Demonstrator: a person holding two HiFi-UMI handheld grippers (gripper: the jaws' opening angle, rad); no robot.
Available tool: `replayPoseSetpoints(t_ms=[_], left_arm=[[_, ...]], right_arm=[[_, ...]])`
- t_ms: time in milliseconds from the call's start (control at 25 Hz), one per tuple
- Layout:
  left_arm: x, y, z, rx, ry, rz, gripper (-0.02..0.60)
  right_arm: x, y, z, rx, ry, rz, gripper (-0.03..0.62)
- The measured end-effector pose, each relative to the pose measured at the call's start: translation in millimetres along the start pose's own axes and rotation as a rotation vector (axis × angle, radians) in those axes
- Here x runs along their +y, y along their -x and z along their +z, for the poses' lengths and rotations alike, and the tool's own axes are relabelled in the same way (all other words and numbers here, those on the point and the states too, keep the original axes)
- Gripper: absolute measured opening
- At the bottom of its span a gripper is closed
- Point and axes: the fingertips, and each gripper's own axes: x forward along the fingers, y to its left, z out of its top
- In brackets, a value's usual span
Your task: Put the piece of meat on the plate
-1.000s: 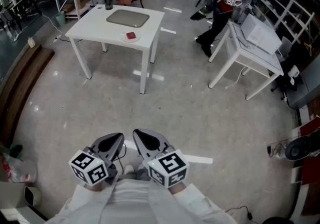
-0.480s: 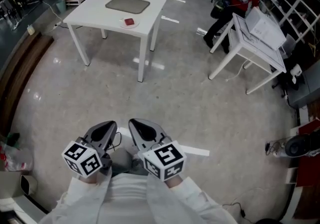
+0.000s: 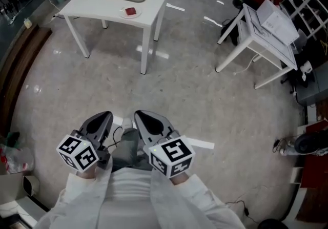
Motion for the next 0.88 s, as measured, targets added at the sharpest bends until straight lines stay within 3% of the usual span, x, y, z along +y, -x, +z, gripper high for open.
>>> replayPoseSetpoints(t_ms=[240,680,880], left_arm=[[36.5,-48.2,30.6,0.009,-0.003,-0.035,0.009],[112.8,-127.5,125.0,0.019,-0.053,-0.123,0.009],[140.6,-155.8,146.1,0.064,-0.057,-0.152,0.009]], right_arm=[[-38.7,-52.0,16.5,0.010,-0.018,-0.033,0.015],[-92.2,-175.1,91.4,-0.046,-0.016,-0.082,0.015],[-105.0,-216.7,112.5,-0.050,-0.031,-0.097,0.015]])
